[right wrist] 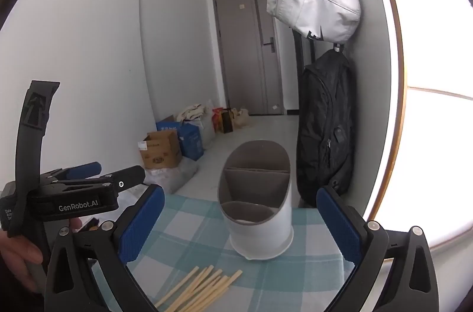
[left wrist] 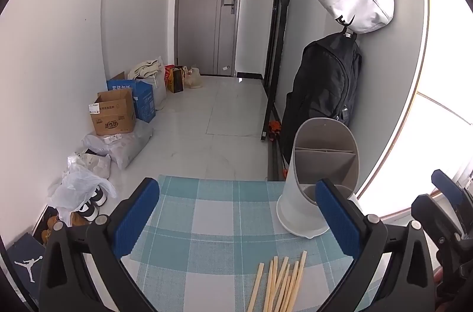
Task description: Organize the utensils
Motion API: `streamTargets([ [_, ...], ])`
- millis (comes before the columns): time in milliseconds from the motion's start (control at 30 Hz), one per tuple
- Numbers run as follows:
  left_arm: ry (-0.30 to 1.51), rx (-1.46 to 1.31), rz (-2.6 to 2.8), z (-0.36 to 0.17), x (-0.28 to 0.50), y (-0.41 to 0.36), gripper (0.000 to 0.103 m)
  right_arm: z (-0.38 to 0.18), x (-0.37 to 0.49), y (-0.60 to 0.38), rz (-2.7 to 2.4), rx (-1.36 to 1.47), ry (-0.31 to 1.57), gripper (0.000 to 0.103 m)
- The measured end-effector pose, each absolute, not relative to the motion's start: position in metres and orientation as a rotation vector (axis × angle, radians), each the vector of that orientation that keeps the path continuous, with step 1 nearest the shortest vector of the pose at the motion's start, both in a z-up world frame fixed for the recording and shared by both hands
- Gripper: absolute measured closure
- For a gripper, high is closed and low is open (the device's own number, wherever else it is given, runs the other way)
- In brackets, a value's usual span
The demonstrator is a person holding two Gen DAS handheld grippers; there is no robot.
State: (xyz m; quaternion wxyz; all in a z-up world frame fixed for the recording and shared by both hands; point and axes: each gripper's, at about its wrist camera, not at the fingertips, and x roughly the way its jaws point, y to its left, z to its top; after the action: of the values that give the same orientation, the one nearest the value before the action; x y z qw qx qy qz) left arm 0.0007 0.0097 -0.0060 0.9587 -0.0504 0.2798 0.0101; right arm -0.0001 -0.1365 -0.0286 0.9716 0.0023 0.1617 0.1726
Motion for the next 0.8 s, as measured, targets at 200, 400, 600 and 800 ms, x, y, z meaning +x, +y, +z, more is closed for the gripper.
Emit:
streamTargets([
  [200,0.56,-0.089,0.025,-0.0065,-0.0006,0.0083,0.001,-0.0285,-0.0003,-0.1352,0.352,0.001,0.319,0.0],
  [400,0.562,-0.082,0.02,-0.0073,-0.0003,0.0071,0.001,-0.0281,-0.0034,-0.1342,0.353,-0.004,0.312,0.0],
  [600,0.545,-0.072,0.016,-0.0065,-0.0025,0.0047,0.001,-0.0278,-0.0051,-0.1352,0.346,0.006,0.305,0.0],
  [800,0.551,-0.08,0.008,-0.0071,-0.0031,0.0058,0.001,-0.0279,-0.0058,-0.1355,0.356,0.024,0.313,0.0],
])
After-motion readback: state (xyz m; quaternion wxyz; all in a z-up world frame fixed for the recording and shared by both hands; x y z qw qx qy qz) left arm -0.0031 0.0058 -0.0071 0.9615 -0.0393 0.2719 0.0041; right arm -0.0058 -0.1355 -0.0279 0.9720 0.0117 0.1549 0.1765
